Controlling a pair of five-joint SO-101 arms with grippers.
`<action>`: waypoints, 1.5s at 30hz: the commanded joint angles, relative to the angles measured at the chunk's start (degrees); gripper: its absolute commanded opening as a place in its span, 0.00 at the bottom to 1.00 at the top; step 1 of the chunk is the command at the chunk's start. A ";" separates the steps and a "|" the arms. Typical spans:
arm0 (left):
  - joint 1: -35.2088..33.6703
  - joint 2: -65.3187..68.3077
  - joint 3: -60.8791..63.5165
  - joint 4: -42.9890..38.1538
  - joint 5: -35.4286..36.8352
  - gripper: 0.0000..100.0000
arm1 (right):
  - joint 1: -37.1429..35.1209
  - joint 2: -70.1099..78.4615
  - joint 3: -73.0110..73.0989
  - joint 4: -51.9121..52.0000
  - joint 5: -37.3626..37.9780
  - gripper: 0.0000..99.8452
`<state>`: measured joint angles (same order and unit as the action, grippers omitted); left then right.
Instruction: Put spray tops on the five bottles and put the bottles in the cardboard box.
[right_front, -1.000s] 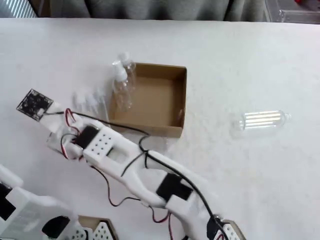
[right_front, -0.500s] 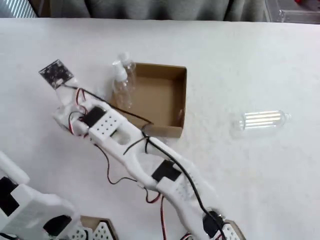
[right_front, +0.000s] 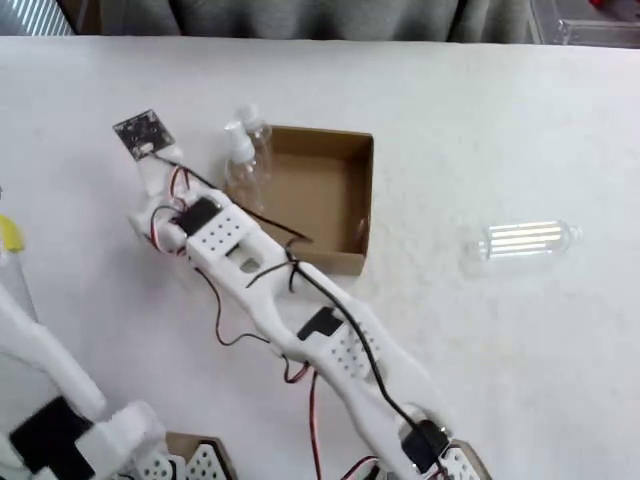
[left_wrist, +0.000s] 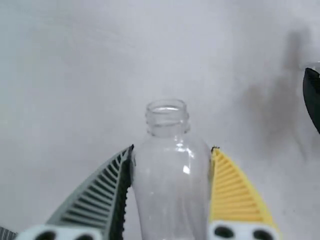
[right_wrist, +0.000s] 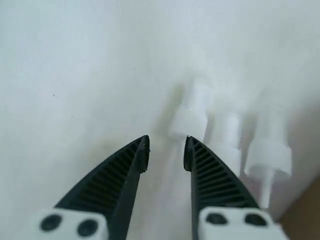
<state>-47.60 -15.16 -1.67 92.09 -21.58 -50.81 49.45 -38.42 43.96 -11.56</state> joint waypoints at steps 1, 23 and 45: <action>1.54 -10.07 8.26 -5.36 -0.44 0.04 | 0.92 -0.31 -3.25 -0.66 -2.55 0.10; 1.19 -15.16 12.84 -6.42 -0.88 0.04 | -0.04 7.25 -6.07 -9.45 -4.66 0.19; 1.19 -15.25 14.68 -6.42 -2.02 0.04 | -1.89 26.42 -42.46 14.02 3.25 0.02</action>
<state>-46.81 -28.00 13.80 86.46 -22.99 -50.99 77.23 -76.92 54.15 -9.01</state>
